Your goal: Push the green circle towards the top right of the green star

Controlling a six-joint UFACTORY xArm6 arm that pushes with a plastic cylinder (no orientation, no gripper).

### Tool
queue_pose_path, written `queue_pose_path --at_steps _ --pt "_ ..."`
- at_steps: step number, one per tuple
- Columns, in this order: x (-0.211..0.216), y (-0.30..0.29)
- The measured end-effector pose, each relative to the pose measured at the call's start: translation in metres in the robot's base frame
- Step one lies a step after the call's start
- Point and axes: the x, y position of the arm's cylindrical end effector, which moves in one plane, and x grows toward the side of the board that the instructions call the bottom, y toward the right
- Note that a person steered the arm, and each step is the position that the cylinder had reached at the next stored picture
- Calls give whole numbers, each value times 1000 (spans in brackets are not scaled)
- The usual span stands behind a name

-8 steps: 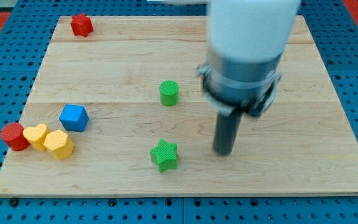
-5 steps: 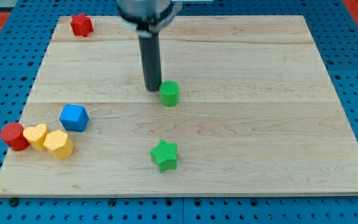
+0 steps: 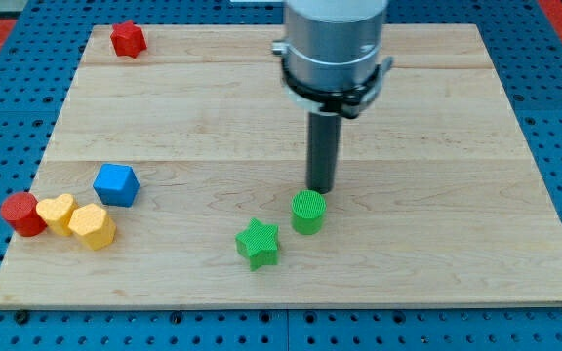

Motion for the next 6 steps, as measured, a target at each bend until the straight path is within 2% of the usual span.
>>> queue_pose_path --at_steps 1,2,3,6 --pt "18 -8" --pt "18 -52" --pt "18 -62" --pt "4 -62"
